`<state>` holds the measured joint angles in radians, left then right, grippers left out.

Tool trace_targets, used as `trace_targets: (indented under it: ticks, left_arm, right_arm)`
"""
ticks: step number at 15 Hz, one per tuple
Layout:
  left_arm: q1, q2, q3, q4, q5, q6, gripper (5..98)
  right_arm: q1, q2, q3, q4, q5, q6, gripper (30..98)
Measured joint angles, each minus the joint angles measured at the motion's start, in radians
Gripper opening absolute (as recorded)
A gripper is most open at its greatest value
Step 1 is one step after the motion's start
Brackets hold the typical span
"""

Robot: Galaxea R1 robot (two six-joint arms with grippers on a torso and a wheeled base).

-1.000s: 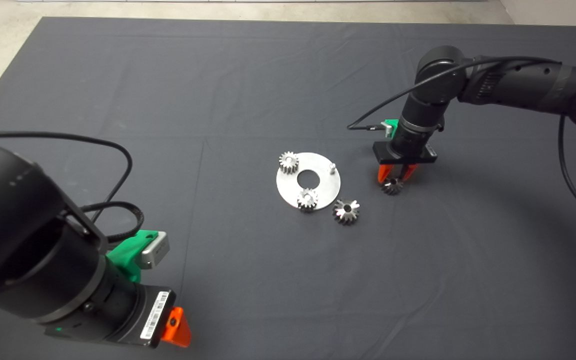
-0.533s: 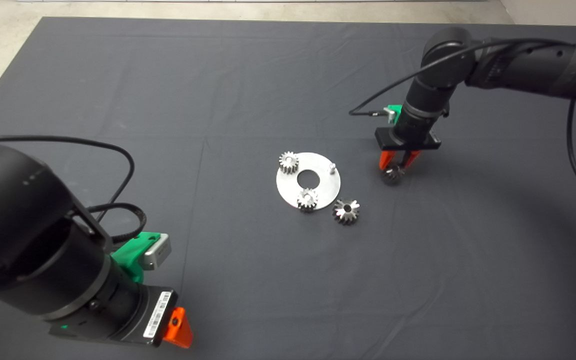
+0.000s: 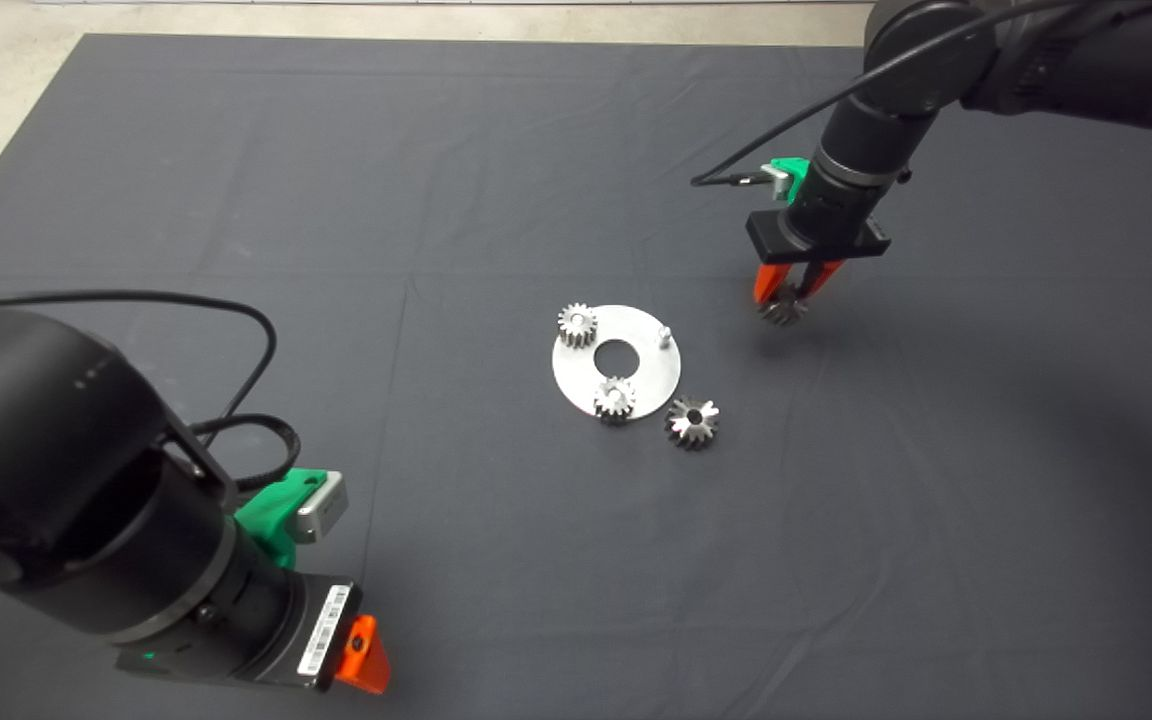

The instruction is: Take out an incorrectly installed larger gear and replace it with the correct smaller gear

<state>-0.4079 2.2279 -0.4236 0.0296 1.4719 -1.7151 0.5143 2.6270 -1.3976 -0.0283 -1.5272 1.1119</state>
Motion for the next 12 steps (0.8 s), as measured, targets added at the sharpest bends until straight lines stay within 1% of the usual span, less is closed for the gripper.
trace_targets:
  ticks: [5, 7, 10, 12]
  left_arm:
    - [0.001, 0.000, 0.000, 0.002, 0.002, 0.000, 88.3]
    - [0.001, -0.001, 0.000, 0.002, 0.002, 0.000, 88.3]
    - [0.001, -0.001, 0.000, 0.005, 0.002, 0.000, 88.3]
    - [0.001, -0.001, 0.000, 0.025, 0.004, 0.000, 88.3]
  right_arm:
    - [0.007, 0.058, 0.095, -0.017, 0.001, 0.050, 35.6]
    - [0.007, 0.074, 0.110, -0.034, 0.002, 0.064, 35.8]
    - [0.007, 0.082, 0.117, -0.082, 0.001, 0.070, 35.6]
    - [0.003, 0.083, 0.118, -0.117, -0.001, 0.071, 35.6]
